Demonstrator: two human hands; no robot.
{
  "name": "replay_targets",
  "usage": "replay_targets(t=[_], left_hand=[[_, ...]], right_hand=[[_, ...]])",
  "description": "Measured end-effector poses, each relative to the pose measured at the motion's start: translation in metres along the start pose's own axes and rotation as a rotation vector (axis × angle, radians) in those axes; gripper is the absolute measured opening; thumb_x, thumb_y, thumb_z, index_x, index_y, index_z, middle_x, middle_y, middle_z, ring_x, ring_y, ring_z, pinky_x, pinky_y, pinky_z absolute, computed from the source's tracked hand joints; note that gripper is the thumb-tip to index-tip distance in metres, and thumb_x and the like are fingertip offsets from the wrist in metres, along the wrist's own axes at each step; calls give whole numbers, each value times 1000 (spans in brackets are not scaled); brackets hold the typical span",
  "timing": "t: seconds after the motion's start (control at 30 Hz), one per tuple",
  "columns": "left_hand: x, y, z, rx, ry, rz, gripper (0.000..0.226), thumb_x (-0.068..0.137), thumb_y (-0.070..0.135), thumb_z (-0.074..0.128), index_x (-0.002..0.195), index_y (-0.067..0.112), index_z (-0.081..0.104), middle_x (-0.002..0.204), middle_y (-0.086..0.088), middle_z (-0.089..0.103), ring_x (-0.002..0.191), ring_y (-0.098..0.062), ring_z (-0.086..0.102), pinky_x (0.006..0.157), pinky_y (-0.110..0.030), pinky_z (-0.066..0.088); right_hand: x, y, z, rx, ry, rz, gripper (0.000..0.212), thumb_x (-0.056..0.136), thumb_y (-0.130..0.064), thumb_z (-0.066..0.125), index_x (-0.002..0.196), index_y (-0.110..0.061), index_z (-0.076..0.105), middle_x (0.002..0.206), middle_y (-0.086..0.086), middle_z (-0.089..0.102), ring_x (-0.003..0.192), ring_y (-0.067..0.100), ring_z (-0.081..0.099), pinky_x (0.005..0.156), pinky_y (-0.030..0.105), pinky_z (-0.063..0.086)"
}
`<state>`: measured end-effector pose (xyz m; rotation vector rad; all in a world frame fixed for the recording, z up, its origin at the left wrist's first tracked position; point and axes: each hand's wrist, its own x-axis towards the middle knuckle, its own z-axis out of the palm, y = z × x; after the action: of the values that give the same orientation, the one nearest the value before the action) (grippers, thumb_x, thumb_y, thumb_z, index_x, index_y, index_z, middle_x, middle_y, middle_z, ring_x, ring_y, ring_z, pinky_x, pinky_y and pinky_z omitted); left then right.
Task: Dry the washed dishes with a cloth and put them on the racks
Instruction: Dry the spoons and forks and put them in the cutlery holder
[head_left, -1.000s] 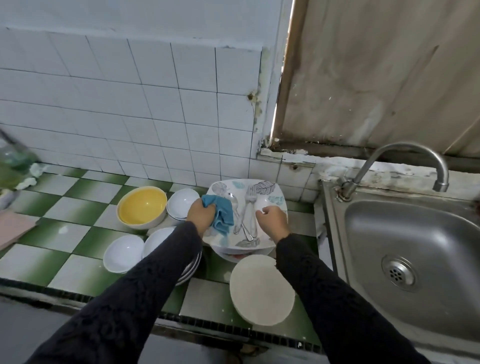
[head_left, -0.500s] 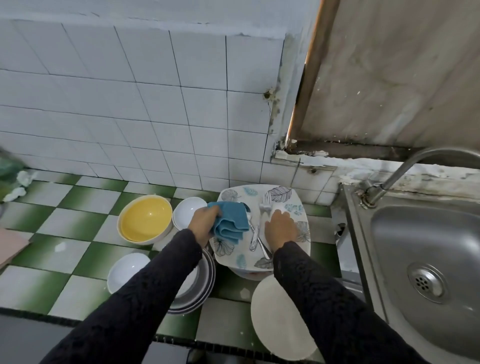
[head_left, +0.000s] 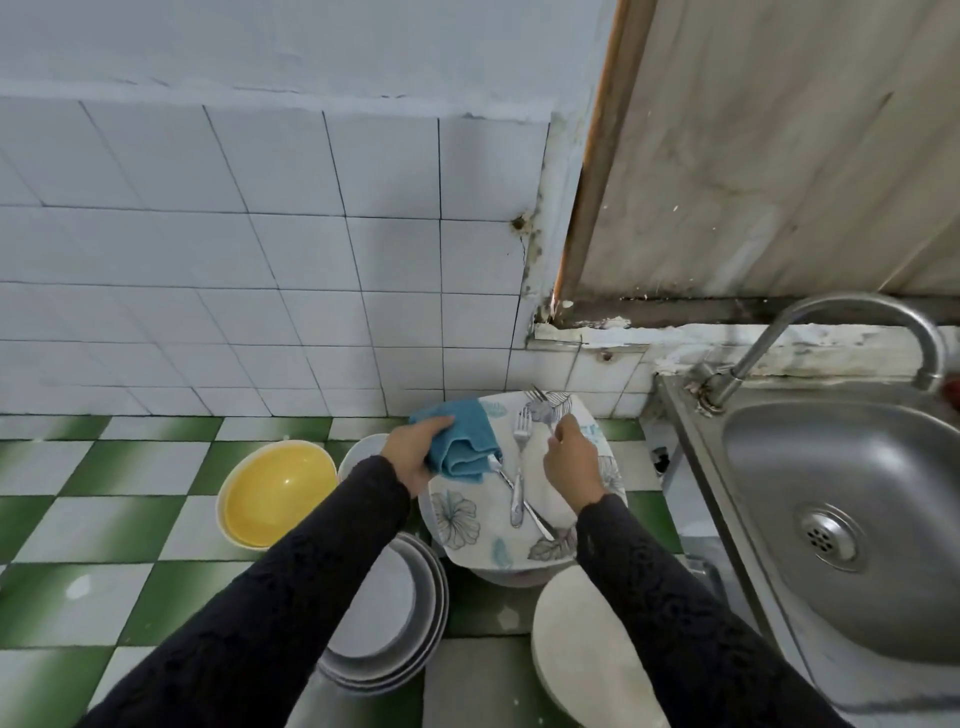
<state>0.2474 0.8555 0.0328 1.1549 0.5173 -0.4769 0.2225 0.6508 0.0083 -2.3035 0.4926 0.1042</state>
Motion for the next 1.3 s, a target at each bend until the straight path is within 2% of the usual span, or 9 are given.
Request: replay_targets(t=[0.1, 0.2, 0.3, 0.4, 0.53, 0.67, 1.07, 1.2, 1.3], left_hand=[[2, 1, 8, -22, 40, 131, 42, 94, 13, 64, 131, -4, 53, 120, -25, 64, 96, -34, 66, 76, -46, 59], [-6, 2, 22, 79, 97, 306, 37, 97, 19, 60, 128, 1, 55, 123, -20, 63, 109, -35, 63, 97, -51, 52], [-14, 2, 34, 391, 158, 595, 39, 99, 20, 57, 137, 11, 51, 123, -9, 62, 109, -24, 60, 94, -33, 53], [-13, -7, 35, 805, -42, 806, 50, 97, 6, 54, 145, 19, 45, 131, -12, 60, 115, -27, 59, 99, -33, 49], [-8, -16, 28, 1325, -256, 893, 65, 98, 3, 49, 155, 20, 24, 161, -4, 26, 146, -22, 27, 121, -34, 20], [5, -1, 15, 1623, -201, 922, 70, 99, 1, 43, 157, 21, 7, 165, 4, 2, 152, -16, 1, 118, -24, -4], [-1, 4, 21, 1684, 13, 912, 72, 98, -3, 40, 157, 16, 3, 165, 0, -2, 152, -18, -3, 118, -26, -5], [-4, -6, 20, 1671, -133, 923, 70, 99, -3, 39, 157, 18, 5, 165, 3, 0, 152, -15, -3, 114, -21, -6], [0, 1, 12, 1671, -57, 923, 70, 99, -3, 39, 157, 16, 4, 165, 1, 1, 152, -18, 1, 116, -23, -2]], right_hand=[[2, -9, -7, 68, -63, 21, 26, 99, 2, 42, 121, -1, 55, 110, 18, 58, 95, 29, 55, 70, 27, 34], [1, -19, -10, 302, -175, 116, 38, 95, 5, 41, 130, 0, 56, 90, 16, 59, 68, 19, 53, 56, 25, 44], [-6, -33, -15, 516, -263, 154, 35, 95, 10, 39, 125, 5, 57, 65, 11, 54, 52, 15, 51, 44, 23, 49], [-17, -50, -18, 670, -318, 178, 29, 97, 10, 35, 104, -3, 60, 64, 8, 48, 39, 7, 41, 34, 16, 31], [-23, -54, -18, 807, -343, 222, 28, 94, 13, 33, 97, -5, 53, 64, 5, 39, 37, 5, 29, 34, 16, 20], [-30, -48, -21, 848, -345, 267, 31, 92, 15, 38, 109, 0, 59, 64, 6, 43, 38, 5, 27, 33, 16, 20], [-38, -57, -22, 659, -301, 188, 31, 86, 16, 47, 95, -5, 69, 58, 6, 56, 41, 9, 38, 35, 17, 26], [-36, -58, -22, 662, -286, 176, 32, 85, 17, 46, 84, -8, 65, 64, 12, 51, 45, 12, 36, 36, 19, 24], [-42, -57, -23, 652, -323, 171, 31, 86, 18, 45, 89, -4, 67, 61, 9, 53, 46, 12, 36, 35, 17, 26]])
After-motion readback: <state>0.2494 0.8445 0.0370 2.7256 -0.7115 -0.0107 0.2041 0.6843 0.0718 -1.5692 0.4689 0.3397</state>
